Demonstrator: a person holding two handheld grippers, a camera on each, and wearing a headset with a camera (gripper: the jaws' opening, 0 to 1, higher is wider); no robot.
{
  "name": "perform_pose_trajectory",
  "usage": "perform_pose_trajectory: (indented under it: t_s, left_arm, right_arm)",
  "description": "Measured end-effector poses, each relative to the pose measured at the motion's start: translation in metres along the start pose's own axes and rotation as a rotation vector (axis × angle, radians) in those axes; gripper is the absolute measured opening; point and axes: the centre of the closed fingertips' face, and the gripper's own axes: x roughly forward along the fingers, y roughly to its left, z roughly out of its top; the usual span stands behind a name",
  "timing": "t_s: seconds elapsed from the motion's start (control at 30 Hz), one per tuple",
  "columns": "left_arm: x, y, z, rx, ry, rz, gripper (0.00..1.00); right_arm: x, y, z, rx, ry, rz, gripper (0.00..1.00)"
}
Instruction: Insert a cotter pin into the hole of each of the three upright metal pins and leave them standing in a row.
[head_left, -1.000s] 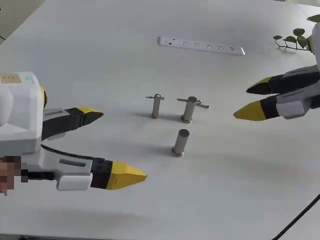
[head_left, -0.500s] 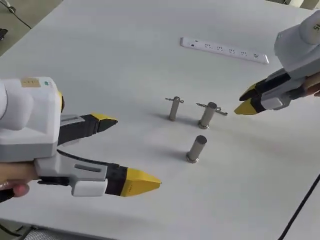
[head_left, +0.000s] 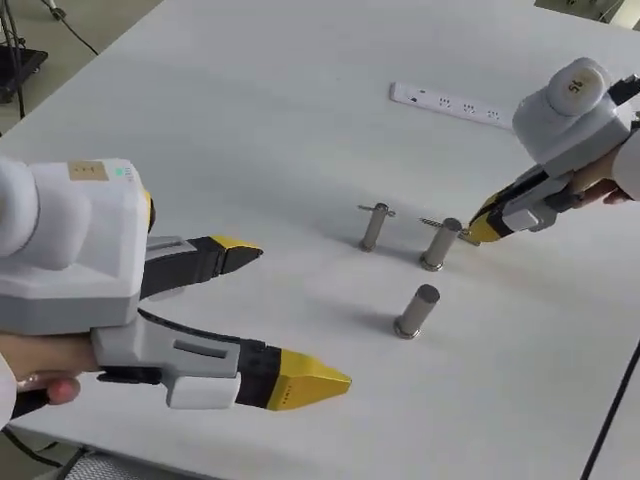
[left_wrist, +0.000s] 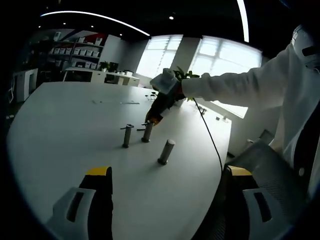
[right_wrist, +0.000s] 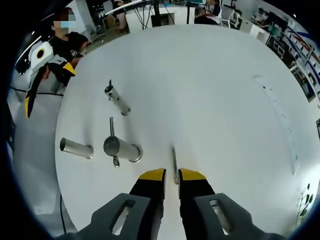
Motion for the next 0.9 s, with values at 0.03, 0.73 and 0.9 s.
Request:
perform_pose_trajectory:
  t_s: [0.03,0.73,0.9]
  left_arm:
    - [0.0001,-0.0001,-0.0011,0.000,0.006,0.001,0.93]
    - [-0.0032,-0.0001,-0.0005,0.030,0.025,0.025,0.89]
    - [-0.0027,-0.0022,0.0010,0.023,0.014,0.014,0.88]
  right_arm:
    - [0.0006,-0.0004,-0.0007,-0.002,0.007,0.000,0.03]
    - [0.0027,-0.0027,-0.0032,-0.080,0.073,-0.017,0.00]
    - [0.0039,-0.0011,-0.0015,-0.123,0.097,-0.037,0.00]
